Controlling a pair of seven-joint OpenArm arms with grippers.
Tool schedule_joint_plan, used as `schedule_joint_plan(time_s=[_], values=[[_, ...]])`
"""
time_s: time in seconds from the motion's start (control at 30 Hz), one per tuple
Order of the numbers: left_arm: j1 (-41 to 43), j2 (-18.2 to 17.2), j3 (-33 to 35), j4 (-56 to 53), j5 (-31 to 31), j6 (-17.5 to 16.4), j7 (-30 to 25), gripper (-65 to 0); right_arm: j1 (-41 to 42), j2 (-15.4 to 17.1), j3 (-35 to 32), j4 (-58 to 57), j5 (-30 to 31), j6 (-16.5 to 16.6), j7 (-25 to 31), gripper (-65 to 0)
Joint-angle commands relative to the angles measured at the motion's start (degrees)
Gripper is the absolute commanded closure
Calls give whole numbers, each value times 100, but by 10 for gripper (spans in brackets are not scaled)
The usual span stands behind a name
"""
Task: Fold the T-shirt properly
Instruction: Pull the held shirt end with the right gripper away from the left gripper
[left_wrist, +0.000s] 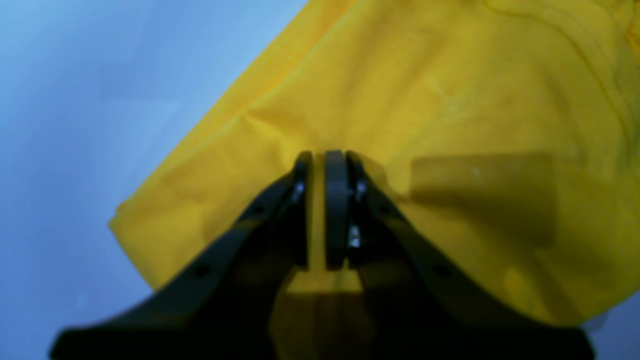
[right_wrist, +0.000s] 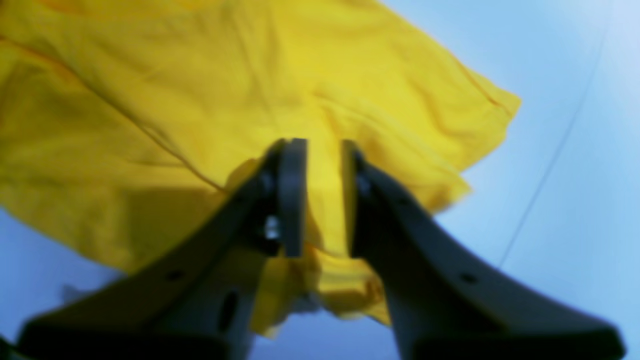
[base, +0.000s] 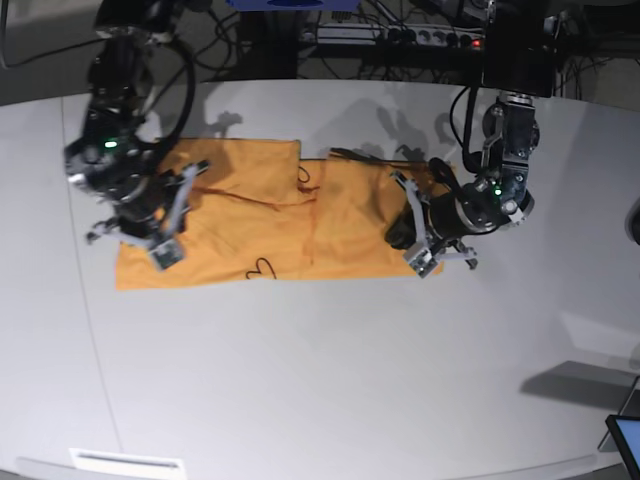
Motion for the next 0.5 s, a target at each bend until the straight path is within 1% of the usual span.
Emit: schedule_joint_plan(time_s=[0.0, 0.07, 0.1, 0.17, 0.23, 0.33, 0.47], values=[[40, -218, -30, -50, 505, 80, 389, -50, 143, 68, 358, 96, 189, -16, -100, -180], [40, -333, -30, -50, 505, 80, 345, -50, 258, 138, 806, 96, 462, -16, -267, -192], [40, -368, -30, -59, 505, 80, 345, -50, 284, 279, 1000, 96, 585, -16, -373, -192], [40, -447, -30, -59, 505, 80, 336, -50, 372, 489, 1149, 78, 778, -16, -610, -192], [32, -526, -30, -59, 505, 80, 319, -50, 398, 613, 1281, 69, 981, -16, -891, -192], [-4, -535, -30, -59, 505, 80, 319, -50, 398, 639, 1466, -63, 1376, -16, -1182, -192], [-4, -535, -38, -41, 584, 80, 319, -50, 425, 648, 1624, -449, 2176, -16, -1401, -194]])
